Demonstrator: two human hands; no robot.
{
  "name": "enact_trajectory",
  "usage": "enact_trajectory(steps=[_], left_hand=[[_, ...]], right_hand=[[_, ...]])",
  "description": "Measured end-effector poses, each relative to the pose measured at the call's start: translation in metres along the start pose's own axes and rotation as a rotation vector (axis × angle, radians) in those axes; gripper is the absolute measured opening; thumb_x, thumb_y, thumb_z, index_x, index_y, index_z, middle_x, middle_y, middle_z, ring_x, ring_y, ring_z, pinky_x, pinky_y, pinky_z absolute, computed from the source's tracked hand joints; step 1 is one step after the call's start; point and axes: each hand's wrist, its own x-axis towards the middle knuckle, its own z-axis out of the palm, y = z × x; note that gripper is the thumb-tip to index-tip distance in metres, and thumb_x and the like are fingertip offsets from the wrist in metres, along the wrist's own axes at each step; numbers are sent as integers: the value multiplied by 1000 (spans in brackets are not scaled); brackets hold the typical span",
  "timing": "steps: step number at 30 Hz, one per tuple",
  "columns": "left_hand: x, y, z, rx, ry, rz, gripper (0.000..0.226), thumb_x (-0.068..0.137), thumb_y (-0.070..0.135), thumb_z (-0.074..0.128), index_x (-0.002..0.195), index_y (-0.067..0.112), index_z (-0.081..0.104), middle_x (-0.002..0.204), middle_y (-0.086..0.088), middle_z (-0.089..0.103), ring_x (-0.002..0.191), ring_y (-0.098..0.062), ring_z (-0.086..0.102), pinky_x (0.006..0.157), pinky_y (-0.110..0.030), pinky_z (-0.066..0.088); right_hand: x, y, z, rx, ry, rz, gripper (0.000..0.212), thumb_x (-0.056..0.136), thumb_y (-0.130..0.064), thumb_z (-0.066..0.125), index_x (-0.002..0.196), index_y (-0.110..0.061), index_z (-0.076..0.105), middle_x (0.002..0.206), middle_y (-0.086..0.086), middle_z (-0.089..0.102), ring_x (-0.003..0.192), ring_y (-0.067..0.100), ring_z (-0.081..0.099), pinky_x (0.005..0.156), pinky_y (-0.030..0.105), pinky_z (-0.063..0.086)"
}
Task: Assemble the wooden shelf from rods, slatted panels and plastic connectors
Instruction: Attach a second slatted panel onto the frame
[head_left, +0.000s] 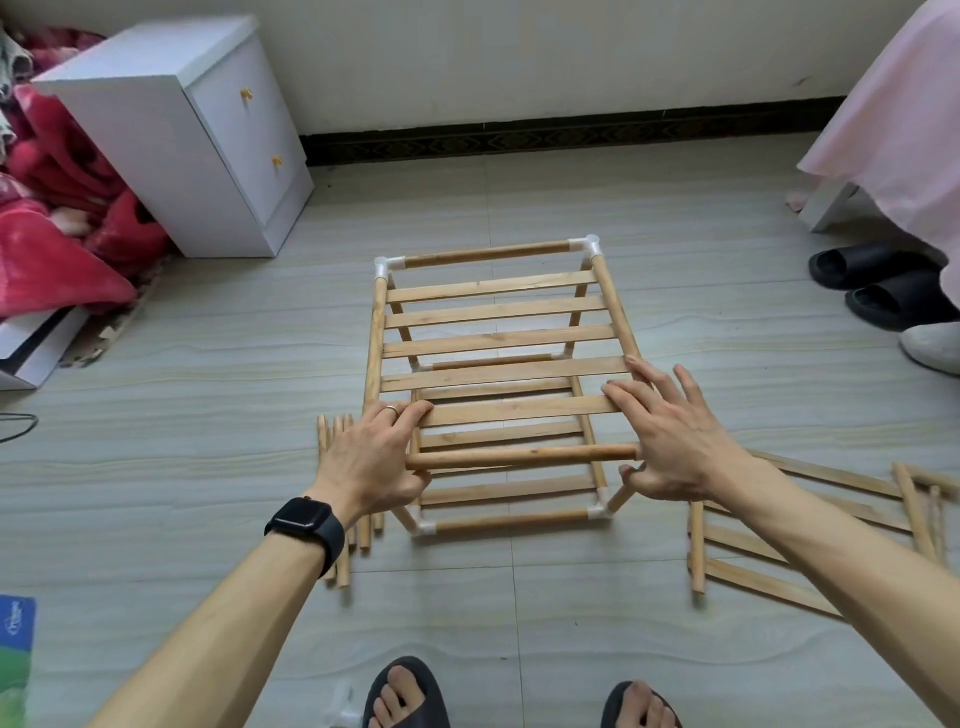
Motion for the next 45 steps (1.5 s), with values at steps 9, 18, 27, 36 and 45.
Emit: enact_trajectory(steps=[9,18,27,36,45], left_hand=[[8,-6,7,0,84,17,69,75,36,77,137,15,57,111,-6,67,106,-26,60,74,-39,56],[18,-14,1,15,101,20,61,76,25,73,134,17,57,114,-4,64,106,-26,59,65,-40,58],[0,-20,-2,-677,178,-356,100,65,23,75,152,33,27,154,-14,26,135,-32,42,107,-48,42],[21,-25,-15,-1419,250,-814,24,102,39,48,102,26,67,119,-6,64,103,-33,67,100,-51,50],[40,-35,3,-1925,154,-754,62,100,55,34,100,4,70,119,-21,71,97,-26,64,97,-39,44]], right_hand=[[14,-1,-2,-13,270,-98,60,61,-45,61,103,-4,68,100,11,70,112,33,60,95,44,46],[25,-10,-4,-29,214,5,59,57,-36,71,109,-9,66,106,6,70,121,27,55,97,41,41],[-40,-55,21,1414,477,487,78,69,-54,67,142,-34,44,149,-9,43,138,13,41,103,26,36],[-2,-53,12,1948,569,640,37,105,-32,39,133,-20,59,121,7,72,114,20,68,86,34,56],[17,-38,24,2119,560,680,48,98,-52,40,117,-18,68,125,5,71,113,22,65,89,42,51]])
